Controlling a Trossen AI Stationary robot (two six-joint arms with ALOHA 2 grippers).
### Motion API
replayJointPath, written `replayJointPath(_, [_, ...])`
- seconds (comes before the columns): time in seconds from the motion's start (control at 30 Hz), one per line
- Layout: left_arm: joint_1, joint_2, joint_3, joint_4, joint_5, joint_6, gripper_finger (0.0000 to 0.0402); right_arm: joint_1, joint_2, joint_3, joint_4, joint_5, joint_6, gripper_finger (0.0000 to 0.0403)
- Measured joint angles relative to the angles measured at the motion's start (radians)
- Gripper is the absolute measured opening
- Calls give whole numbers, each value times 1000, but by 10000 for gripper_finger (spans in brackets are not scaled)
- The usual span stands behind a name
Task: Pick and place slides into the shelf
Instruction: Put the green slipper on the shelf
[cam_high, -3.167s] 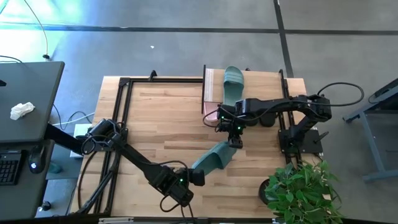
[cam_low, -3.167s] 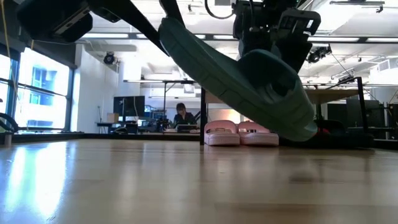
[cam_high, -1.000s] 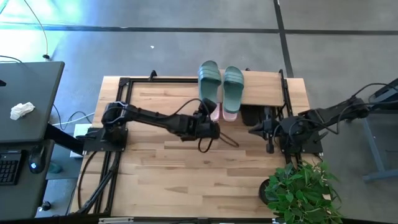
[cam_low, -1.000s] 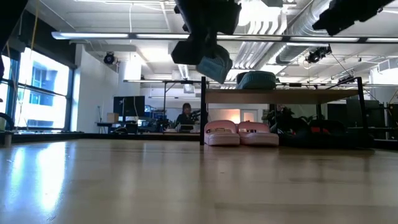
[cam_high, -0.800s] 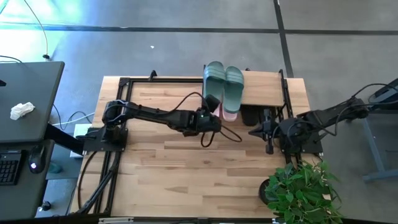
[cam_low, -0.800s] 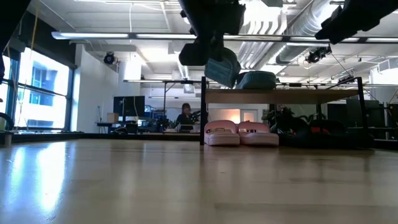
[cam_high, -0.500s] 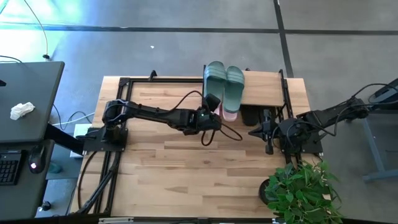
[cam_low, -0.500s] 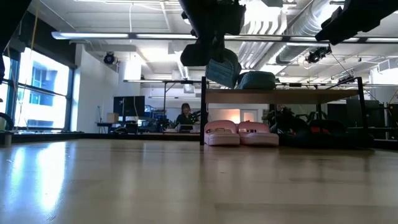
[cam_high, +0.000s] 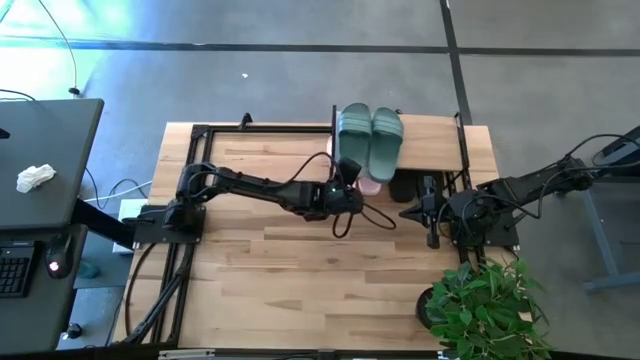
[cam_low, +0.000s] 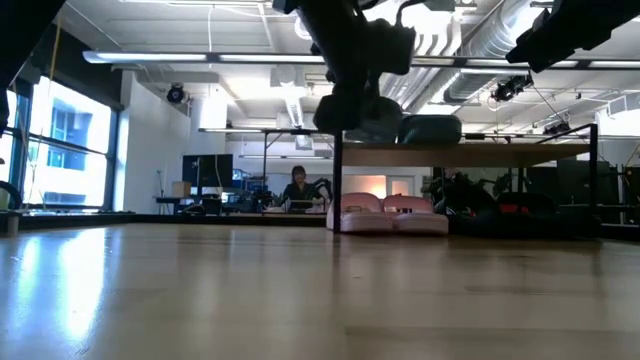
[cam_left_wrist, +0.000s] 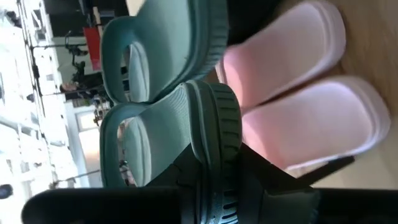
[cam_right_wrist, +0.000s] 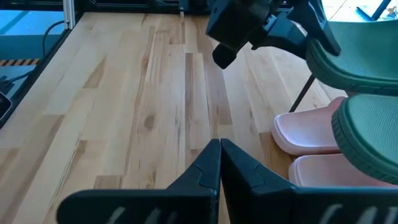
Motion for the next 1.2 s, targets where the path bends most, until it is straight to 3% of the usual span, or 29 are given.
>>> replayJointPath(0.67, [-7,7,25,-2,37,-207,40,0,0,0,-1,19,-18,0])
replayJointPath(1.07, [-7,7,25,0,239,-213,165,0,0,0,-1,31,8,0])
replayJointPath(1.2, [-6,7,25,0,214,-209,186,0,0,0,-2,58,10,0])
